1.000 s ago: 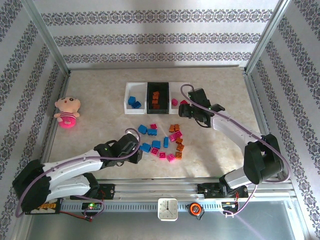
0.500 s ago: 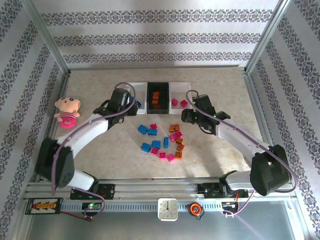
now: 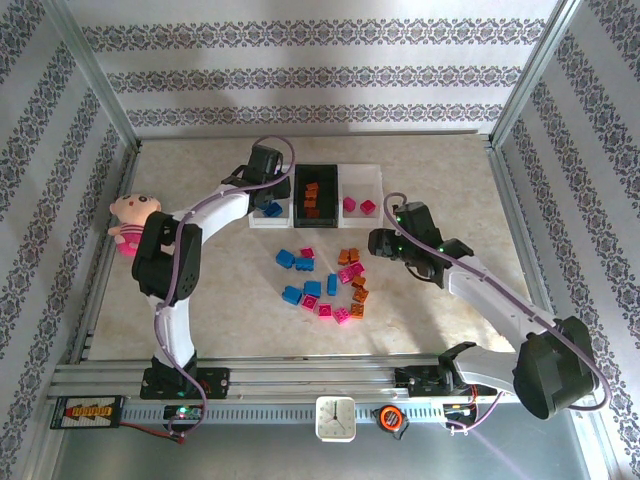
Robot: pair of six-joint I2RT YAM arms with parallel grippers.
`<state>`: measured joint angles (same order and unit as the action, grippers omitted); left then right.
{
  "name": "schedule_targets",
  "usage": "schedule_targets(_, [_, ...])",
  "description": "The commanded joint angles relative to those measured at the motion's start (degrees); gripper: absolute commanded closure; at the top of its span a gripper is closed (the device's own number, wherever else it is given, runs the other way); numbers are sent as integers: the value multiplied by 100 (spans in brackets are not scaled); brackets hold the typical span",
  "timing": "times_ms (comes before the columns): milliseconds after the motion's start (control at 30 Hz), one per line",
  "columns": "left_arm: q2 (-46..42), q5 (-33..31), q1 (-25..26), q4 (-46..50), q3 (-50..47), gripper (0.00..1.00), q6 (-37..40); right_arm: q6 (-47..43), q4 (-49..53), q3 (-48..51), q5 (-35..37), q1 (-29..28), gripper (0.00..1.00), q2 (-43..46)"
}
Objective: Sort the legos into containers by color
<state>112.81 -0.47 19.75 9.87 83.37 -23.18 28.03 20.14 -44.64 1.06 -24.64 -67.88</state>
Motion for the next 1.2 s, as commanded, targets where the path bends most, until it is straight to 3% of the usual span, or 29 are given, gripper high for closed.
schedule_targets(0, [-108,39,-59,28,158,54,-22,20,51,96,-169,-76,32,171])
schedule_targets(100, [-419,193,-40,-128,-24,39,-107,43,60,119,-278,-89,31,171])
schedule_targets(233, [-1213,414,132,-254,-471,27,-120,43,55,140,-466,-93,31,124])
schedule_targets(400, [-2591,666,623,-777,-1889,17,-390,32,86,158,-689,-243,31,-185])
schedule_targets(567, [-3846,595,1336,-723,-3256,9,-501,-7,161,49,-834,-601,32,-763])
schedule_targets(700, [-4648,581,1583,-563,-4141,1,-815,74,305,32,-712,-829,32,-1106])
schedule_targets(1033, [-5868,427,1656,-474,-5336,0,-1238,120,75,-507,-119,-986,32,-1614])
schedule_targets(1167, [-6040,296,1658,-376,-5454,0,-1267,69,74,-768,-11,-754,41,-1865])
